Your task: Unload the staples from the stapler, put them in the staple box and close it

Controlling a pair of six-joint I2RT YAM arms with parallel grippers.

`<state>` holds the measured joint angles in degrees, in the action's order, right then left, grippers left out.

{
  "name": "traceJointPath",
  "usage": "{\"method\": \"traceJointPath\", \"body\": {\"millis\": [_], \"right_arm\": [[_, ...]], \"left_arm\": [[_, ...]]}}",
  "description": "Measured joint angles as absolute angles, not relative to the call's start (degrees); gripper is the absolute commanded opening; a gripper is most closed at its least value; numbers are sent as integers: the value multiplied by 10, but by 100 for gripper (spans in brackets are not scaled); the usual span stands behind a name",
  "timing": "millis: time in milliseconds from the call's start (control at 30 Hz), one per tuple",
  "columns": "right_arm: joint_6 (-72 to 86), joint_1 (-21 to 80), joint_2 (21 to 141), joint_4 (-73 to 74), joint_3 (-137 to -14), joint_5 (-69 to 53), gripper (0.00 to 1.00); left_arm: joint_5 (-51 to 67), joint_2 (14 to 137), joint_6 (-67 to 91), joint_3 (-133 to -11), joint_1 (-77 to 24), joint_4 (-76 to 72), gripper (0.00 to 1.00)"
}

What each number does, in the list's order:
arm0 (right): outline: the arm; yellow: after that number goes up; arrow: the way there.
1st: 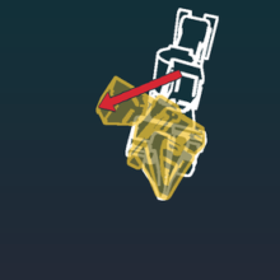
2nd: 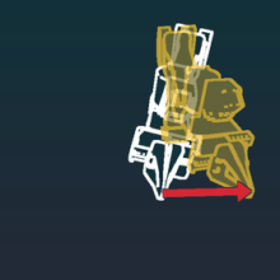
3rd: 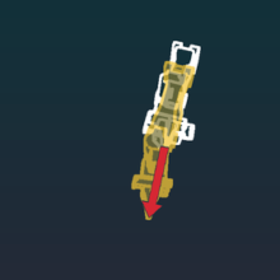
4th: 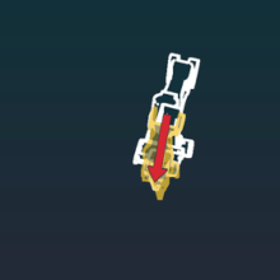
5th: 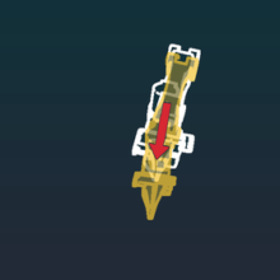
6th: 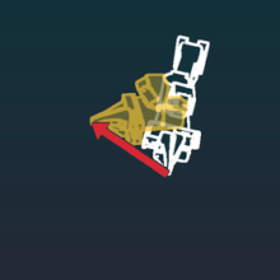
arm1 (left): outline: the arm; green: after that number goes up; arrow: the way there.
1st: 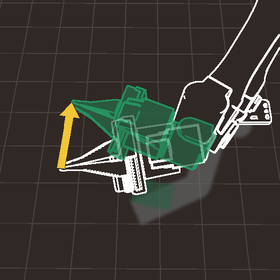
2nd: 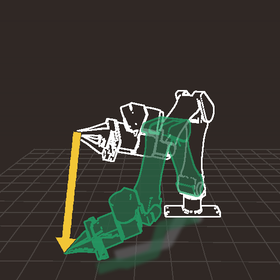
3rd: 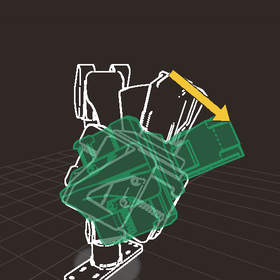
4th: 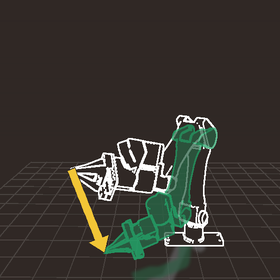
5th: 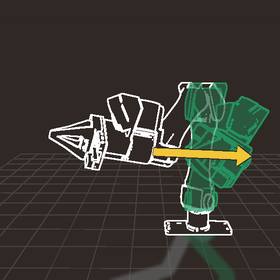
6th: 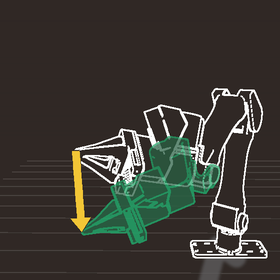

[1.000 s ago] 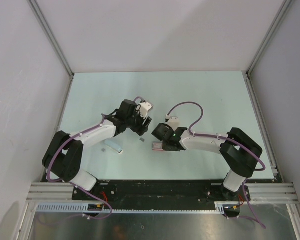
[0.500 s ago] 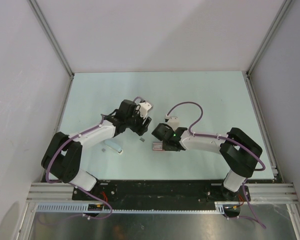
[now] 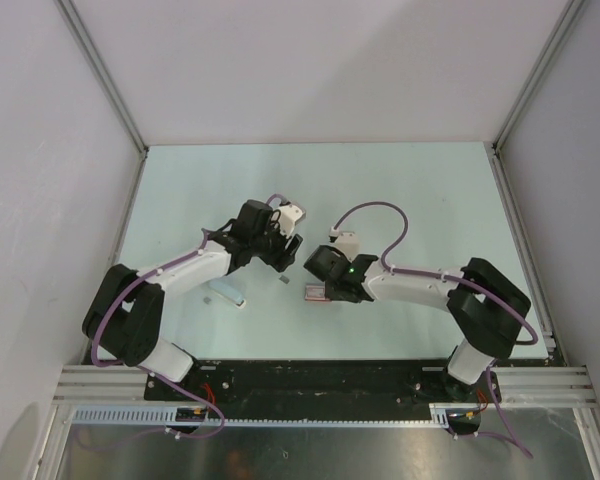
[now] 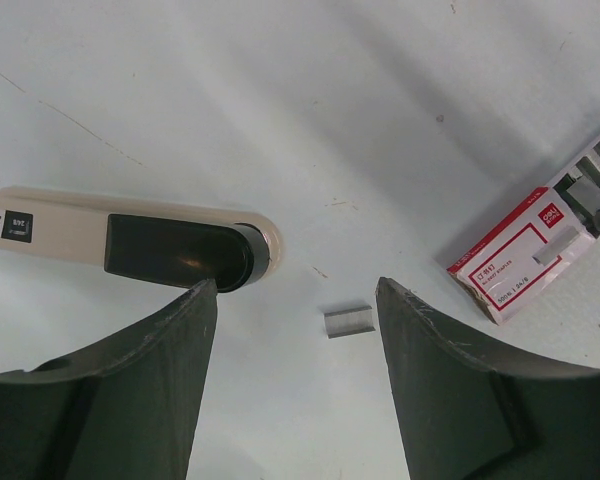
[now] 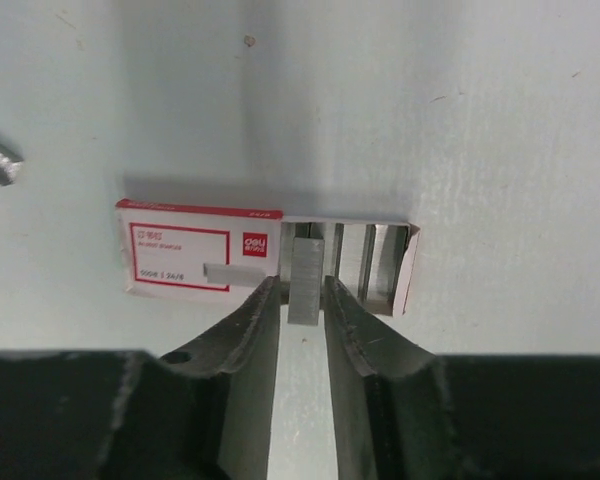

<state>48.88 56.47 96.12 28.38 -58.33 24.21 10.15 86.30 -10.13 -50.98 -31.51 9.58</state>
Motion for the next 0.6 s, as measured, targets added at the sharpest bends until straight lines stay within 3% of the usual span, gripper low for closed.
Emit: {"method": "traceJointPath", "body": {"millis": [233,600], "right_arm": [[483,581,909,302,-585,251,4],[480,594,904,326,-586,237,0]], "left_arm": [[100,863,-101,-510,-315,96,70],[95,863,-101,-510,-315,96,70]]}}
